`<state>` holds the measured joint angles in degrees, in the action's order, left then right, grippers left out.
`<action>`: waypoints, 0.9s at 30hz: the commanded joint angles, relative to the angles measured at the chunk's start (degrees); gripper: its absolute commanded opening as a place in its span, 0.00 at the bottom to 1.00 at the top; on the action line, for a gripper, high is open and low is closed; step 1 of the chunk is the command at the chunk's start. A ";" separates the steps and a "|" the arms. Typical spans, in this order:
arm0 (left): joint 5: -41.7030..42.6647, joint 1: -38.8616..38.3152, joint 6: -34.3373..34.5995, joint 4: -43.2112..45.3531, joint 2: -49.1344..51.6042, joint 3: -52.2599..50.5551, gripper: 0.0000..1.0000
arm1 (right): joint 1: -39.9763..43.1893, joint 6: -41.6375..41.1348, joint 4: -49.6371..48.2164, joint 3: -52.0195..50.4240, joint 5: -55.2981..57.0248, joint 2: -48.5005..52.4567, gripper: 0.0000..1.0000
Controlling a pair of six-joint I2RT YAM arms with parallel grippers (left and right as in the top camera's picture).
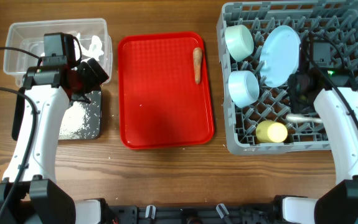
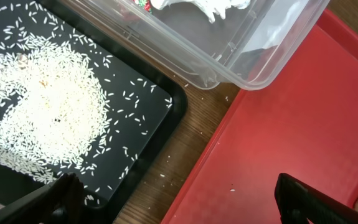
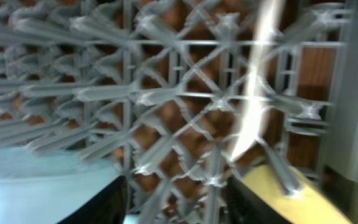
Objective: Sort waste into correct bins and load items into the dishwasher rack
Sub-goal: 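Carry the white spoon into the rack and release it, then reach the left gripper to the carrot on the red tray and grasp it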
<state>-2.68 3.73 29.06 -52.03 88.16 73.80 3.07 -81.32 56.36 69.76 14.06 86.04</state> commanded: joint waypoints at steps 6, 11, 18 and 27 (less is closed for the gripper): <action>1.18 0.28 -0.07 0.26 -0.39 0.42 1.00 | 0.02 15.82 -4.74 2.43 -2.78 -1.95 0.55; 2.03 0.24 -0.04 1.51 -0.39 0.42 1.00 | 0.02 35.26 -4.83 6.34 -2.56 -9.40 0.73; 16.11 -3.17 -3.28 10.05 -0.26 1.03 0.88 | 0.02 48.35 -6.16 6.86 -0.09 -22.86 1.00; 4.48 -23.67 -7.19 11.52 19.39 21.44 0.99 | 0.02 48.30 -2.29 6.84 0.00 -25.09 0.99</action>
<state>4.86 -15.25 25.76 -39.40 97.91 87.72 3.05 -34.22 52.45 75.81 12.95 60.53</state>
